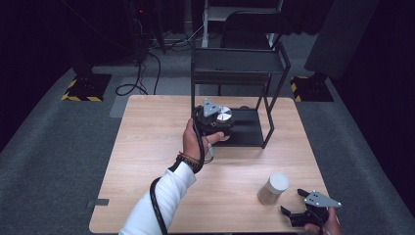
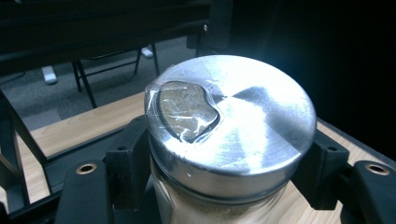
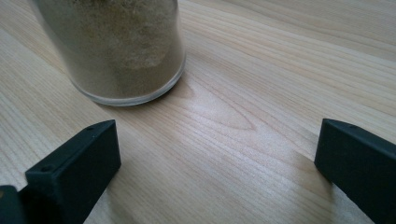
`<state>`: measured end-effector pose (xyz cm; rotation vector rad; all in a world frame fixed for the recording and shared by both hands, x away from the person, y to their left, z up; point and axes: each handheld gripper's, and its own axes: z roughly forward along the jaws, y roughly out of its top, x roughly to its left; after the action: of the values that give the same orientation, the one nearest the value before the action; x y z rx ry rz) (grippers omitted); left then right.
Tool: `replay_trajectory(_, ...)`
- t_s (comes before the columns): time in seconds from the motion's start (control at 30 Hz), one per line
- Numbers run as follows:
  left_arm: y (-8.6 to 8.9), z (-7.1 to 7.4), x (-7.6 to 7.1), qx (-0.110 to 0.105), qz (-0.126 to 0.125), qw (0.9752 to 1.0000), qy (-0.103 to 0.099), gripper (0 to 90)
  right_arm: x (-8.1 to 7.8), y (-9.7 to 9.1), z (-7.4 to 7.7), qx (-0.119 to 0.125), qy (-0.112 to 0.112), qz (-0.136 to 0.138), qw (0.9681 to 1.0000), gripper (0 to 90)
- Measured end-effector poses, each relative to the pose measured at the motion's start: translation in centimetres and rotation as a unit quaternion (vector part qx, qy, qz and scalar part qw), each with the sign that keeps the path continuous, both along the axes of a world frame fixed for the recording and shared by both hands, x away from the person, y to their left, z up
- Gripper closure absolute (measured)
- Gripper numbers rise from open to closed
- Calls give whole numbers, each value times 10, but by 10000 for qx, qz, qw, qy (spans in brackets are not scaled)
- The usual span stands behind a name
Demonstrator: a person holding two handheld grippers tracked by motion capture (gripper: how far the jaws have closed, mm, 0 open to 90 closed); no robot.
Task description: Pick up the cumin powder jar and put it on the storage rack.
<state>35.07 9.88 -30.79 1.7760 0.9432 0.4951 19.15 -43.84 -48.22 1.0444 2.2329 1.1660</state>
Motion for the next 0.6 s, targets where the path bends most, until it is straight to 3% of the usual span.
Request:
replay_trajectory(0.37, -11, 58, 10, 85, -7, 9997, -232, 313, 0, 0, 0, -5, -4, 5, 10000, 0)
replay_trajectory(0.6, -13, 84, 17, 195, -94, 9995, -249, 313, 0, -1, 0, -4, -4, 17, 10000, 0)
